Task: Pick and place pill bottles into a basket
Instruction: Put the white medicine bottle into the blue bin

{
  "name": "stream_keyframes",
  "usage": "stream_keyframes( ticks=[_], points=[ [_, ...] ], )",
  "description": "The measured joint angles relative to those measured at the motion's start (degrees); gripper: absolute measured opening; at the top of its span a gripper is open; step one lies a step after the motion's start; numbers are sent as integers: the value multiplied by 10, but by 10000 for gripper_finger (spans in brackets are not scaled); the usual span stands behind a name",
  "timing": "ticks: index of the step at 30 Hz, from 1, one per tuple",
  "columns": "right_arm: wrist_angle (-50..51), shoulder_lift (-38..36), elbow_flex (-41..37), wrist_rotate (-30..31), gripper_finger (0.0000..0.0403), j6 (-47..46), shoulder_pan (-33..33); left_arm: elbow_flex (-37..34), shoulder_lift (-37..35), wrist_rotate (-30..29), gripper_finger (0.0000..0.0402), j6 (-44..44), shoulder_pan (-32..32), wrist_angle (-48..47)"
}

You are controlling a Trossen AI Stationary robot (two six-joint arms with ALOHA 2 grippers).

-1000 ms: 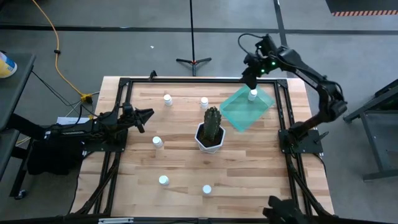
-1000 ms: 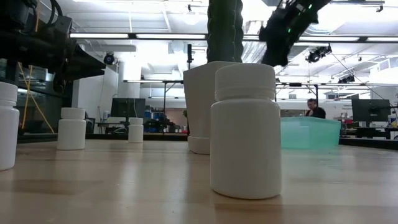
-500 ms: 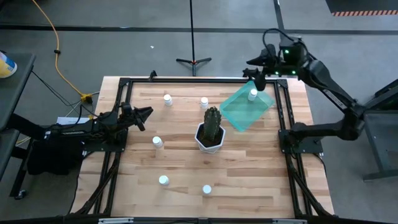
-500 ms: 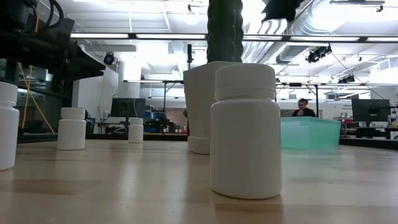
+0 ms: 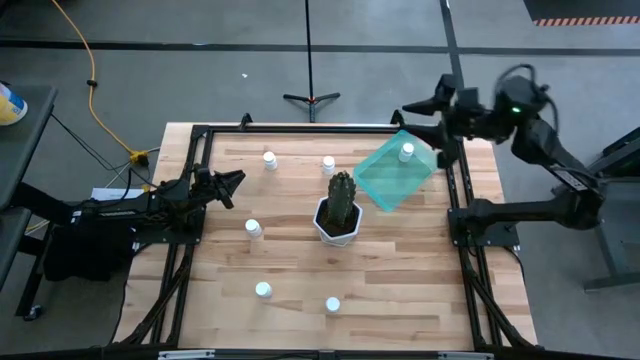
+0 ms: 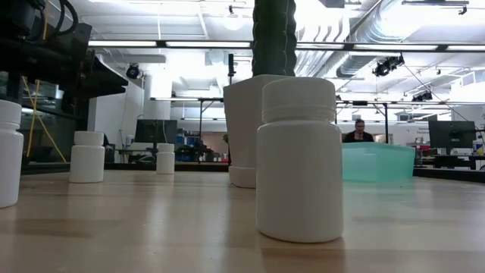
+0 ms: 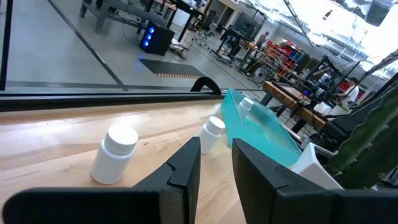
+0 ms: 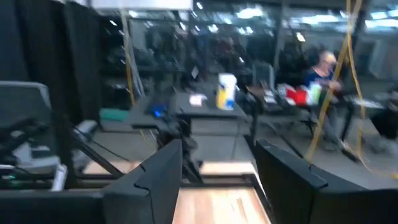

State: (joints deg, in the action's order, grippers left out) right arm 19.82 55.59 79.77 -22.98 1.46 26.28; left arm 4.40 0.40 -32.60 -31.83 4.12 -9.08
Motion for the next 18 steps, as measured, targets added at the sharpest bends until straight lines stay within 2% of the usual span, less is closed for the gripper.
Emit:
stream_keyframes(
  ticks=[4, 8, 10, 18],
  points=[
    [4, -10, 0, -12, 194, -29, -35, 0, 0, 0, 127, 0, 0, 0],
    [-3, -8, 0, -88, 194, -91, -67, 0, 0, 0, 127, 0, 0, 0],
    [-12, -6, 0, -106, 194, -121, -86, 0, 0, 0, 127, 0, 0, 0],
    [-96, 14, 0, -103, 194, -145, -215, 0, 0, 2, 127, 0, 0, 0]
  ],
)
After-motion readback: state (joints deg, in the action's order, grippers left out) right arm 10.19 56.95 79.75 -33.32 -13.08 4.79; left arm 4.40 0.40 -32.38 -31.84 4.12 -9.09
